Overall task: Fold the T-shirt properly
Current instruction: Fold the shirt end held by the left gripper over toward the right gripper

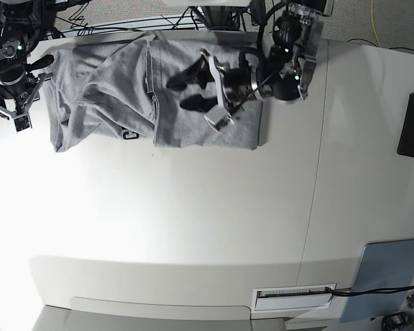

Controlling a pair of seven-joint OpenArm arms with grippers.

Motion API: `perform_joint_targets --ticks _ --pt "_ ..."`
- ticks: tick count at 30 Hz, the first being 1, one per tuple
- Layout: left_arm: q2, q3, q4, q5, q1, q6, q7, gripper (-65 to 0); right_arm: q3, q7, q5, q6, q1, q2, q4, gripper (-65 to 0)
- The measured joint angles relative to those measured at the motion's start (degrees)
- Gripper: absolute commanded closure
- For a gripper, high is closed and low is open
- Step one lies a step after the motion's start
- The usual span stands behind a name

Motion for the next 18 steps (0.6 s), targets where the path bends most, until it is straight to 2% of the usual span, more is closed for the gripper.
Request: perform_joint_targets --ticks 3,6,9,12,14,18 --pt "0.00 -3.96 0.00 6.95 -1.14 6.62 -3.72 -35.0 0.00 1.81 2.71 -0.02 -0.02 0.00 0.00 -23.1" --pt "0.00 -10.38 0.00 11.26 -1.51 10.40 -7.08 -35.0 0.00 4.39 8.52 0.04 0.04 0.02 0.00 -23.1" --pt "0.02 -17.20 0.00 11.61 -1.31 9.51 -6.49 -35.0 0.00 4.50 11.54 0.09 0.09 0.02 0.02 -23.1" --pt "0.33 -24.35 -0.02 11.56 -1.33 5.53 -5.31 -35.0 0.00 5.33 11.63 0.20 0.09 0.02 -0.02 -23.2" --pt "0.15 -28.74 -0.04 11.15 -1.29 5.35 -5.29 -35.0 0.00 6.75 12.20 0.22 0.00 0.02 -0.26 -23.2" --pt "-2.89 -33.94 -0.04 6.56 0.17 5.38 -5.38 -35.0 0.00 6.82 12.57 0.22 0.13 0.39 -4.70 -23.2"
